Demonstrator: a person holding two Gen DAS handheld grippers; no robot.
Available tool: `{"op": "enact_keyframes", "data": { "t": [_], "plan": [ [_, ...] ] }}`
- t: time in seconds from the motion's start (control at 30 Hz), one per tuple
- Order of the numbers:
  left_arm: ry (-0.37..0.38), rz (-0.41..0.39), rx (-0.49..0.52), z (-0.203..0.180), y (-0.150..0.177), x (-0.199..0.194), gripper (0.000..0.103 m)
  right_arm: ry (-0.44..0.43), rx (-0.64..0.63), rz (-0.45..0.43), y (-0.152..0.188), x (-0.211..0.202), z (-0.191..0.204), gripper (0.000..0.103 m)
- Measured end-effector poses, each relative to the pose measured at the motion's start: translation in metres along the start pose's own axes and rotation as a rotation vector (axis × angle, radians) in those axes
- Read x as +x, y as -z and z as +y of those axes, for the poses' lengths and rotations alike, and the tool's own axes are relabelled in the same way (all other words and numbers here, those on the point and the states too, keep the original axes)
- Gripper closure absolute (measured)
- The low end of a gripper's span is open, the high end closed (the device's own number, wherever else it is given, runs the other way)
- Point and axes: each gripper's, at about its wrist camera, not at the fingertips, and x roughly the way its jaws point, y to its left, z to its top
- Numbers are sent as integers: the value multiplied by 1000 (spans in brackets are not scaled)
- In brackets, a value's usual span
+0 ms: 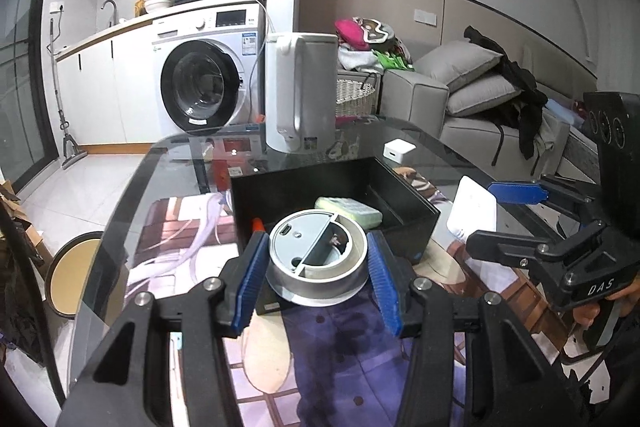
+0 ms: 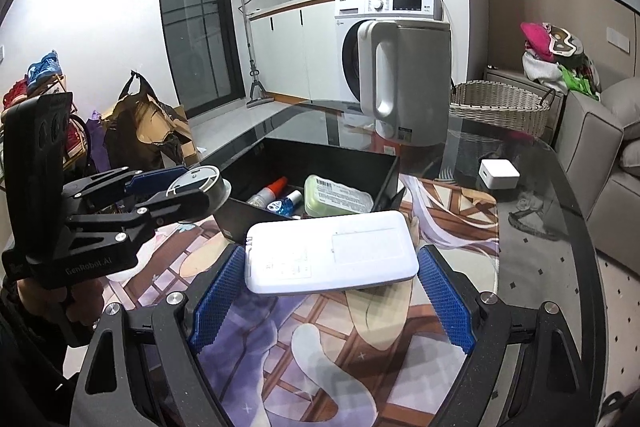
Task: Organize rigid objects
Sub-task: 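Carry the grey roll with the left gripper into the box while the right carries the white plate there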
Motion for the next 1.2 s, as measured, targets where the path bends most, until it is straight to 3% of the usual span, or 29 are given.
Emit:
{"op": "enact_keyframes", "data": {
  "t": [0.63,1.2],
  "plan": [
    [-52,-42,-13,12,-24,13,54,-2,-84,-39,-39,26,1,15],
    [-70,6,20,11,-25,50,54,-9,-155,15,-56,67,4,15]
  ]
}}
